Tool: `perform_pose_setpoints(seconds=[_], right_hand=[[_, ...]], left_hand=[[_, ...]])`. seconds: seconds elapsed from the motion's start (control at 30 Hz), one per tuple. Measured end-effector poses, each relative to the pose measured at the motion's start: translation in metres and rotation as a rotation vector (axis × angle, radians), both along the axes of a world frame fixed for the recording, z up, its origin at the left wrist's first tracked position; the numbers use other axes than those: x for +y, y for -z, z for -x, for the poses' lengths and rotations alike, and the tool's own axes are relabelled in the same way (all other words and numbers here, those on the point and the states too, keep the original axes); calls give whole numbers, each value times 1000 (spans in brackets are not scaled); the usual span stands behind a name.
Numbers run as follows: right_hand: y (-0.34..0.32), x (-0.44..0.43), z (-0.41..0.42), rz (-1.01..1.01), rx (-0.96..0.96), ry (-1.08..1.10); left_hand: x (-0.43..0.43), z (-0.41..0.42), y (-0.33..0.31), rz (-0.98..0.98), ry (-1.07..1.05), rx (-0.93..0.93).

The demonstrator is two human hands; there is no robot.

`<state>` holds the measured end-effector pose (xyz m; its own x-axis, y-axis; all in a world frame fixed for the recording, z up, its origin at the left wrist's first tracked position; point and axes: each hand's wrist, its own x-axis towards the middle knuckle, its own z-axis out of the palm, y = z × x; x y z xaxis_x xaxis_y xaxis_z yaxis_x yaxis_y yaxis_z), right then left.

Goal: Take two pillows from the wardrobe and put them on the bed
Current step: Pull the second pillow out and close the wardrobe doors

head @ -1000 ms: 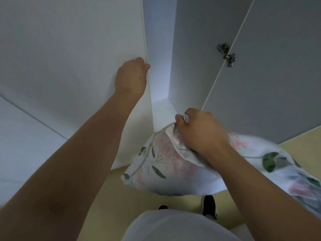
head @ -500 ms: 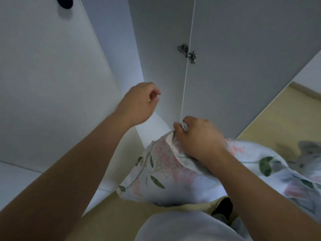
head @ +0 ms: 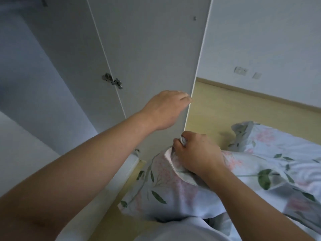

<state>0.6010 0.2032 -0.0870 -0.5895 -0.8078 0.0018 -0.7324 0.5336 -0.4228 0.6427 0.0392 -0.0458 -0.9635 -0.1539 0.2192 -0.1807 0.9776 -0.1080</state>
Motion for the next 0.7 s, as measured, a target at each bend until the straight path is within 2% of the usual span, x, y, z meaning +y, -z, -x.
perform_pose_setpoints(seconds=[0.2,0.5,0.6,0.7], right_hand=[[-10,26,33,38,-1,112],[-11,50,60,69,16,206],[-11,51,62,73,1,224],[-9,51,60,63,-8,225]], left_hand=[[13,80,-10,373,119,-147],[-2,126,-22,752,-175,-538],[3,126,-21,738,-175,-503],[19,122,-22,596,-210,-467]])
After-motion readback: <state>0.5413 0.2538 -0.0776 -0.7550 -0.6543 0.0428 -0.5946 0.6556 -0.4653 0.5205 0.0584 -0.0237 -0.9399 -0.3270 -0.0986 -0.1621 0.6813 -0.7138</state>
